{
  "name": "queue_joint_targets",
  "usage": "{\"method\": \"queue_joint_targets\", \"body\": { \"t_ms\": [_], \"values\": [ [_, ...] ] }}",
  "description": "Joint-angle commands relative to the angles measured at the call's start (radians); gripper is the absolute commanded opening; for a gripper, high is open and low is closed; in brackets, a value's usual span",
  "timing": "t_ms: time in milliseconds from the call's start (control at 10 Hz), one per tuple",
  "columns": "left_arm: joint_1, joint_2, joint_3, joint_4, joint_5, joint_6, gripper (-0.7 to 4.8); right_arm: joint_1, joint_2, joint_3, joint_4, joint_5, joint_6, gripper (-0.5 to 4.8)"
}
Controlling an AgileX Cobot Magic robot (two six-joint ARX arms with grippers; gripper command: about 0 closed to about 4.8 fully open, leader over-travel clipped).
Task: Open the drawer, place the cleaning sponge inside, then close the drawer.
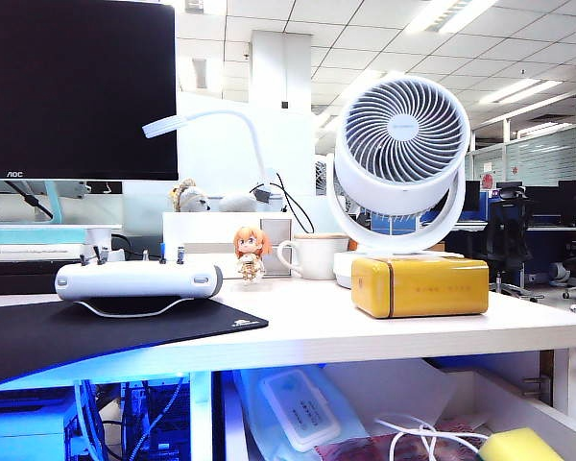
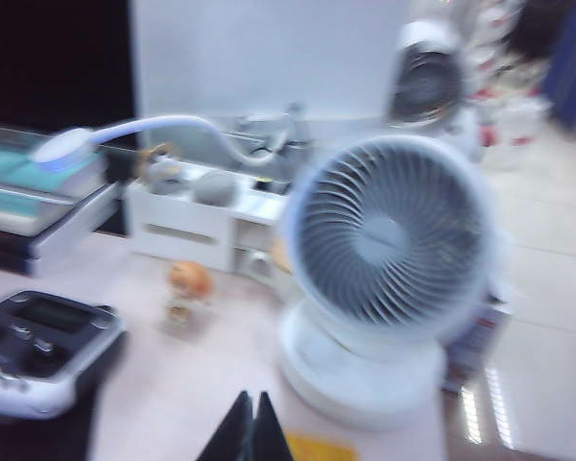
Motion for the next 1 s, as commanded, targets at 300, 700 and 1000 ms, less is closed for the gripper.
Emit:
{"method": "queue_joint_targets", "body": {
  "t_ms": [300,700,1000],
  "values": [
    [0.0,-0.357,-0.443,0.244,-0.071,-0.046,-0.06,0.002,-0.339,-0.443,0.082,0.178,0.054,-0.07],
    [0.0,-0.272,-0.546,0.239,0.156,-0.117,-0.06,0.001,-0.13,-0.497,-0.435,-0.072,0.325,-0.07],
    [0.0,-0.178,-0.544,0.232,0.329,-0.114,-0.06,0.001,0.037,-0.497,-0.433,-0.134,0.37,-0.07]
  ]
}}
